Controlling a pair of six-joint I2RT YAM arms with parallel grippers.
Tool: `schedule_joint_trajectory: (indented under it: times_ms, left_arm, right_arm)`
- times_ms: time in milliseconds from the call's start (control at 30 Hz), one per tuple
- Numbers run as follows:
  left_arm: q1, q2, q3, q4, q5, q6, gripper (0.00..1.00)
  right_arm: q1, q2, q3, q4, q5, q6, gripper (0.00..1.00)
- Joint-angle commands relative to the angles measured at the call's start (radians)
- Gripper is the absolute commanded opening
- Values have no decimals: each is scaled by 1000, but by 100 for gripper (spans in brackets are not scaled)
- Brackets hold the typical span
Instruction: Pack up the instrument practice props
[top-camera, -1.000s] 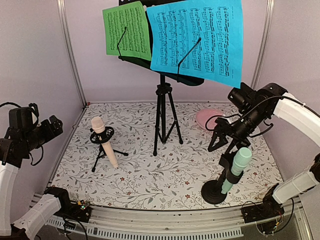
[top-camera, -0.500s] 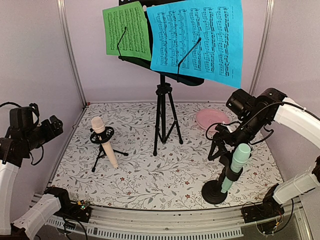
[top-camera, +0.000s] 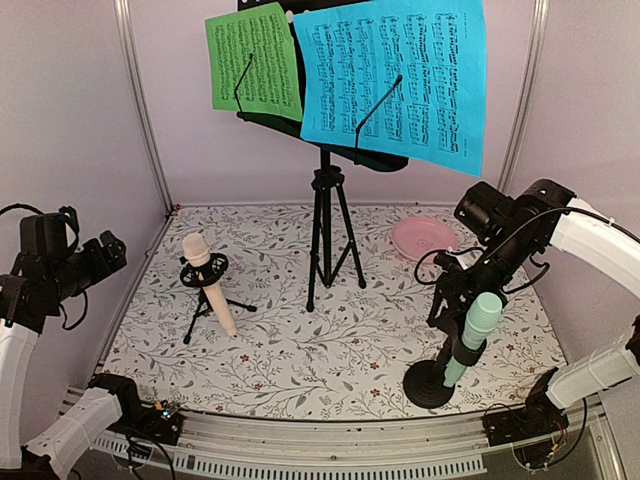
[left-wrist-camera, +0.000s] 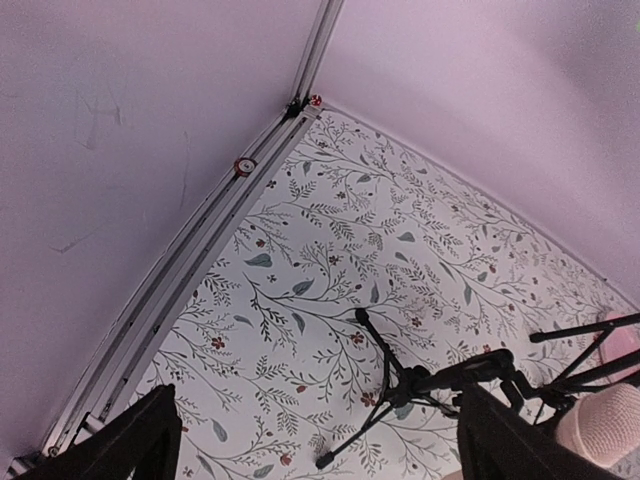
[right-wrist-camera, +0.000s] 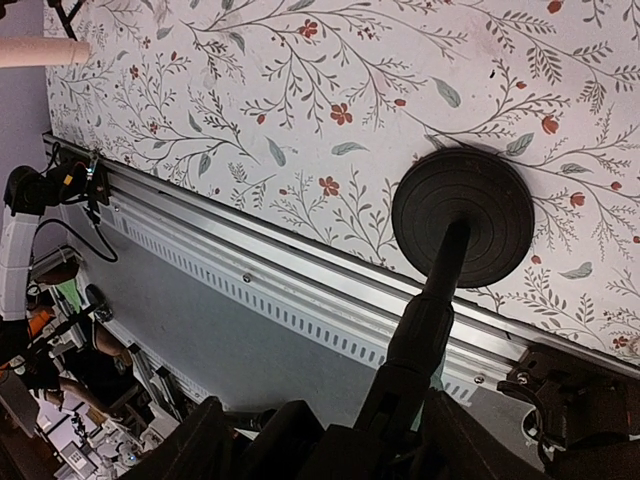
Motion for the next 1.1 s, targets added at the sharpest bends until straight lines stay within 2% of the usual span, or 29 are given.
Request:
schedule_joint_trajectory:
  times_ms: [0, 67, 267, 567, 800, 1067]
  left_arm:
    - [-7, 3, -8, 12, -7, -7, 96]
    - [-6, 3, -8, 11, -9, -7, 96]
    - [-7, 4, -8, 11, -10, -7, 96]
    - [-7, 6, -8, 11, -7, -7, 96]
    - [-7, 9, -8, 11, -6, -6, 96]
    - [-7, 13, -8, 11, -5, -5, 96]
  right_arm:
    - [4, -7, 19, -4, 8, -13, 61]
    - [4, -3, 29, -3, 11, -14, 57]
    - [4, 15, 88, -2, 34, -10, 53]
    - [4, 140, 255, 15, 64, -29, 53]
    - [4, 247, 339, 91, 36, -49, 53]
    - [8, 401, 509, 90, 9, -94, 53]
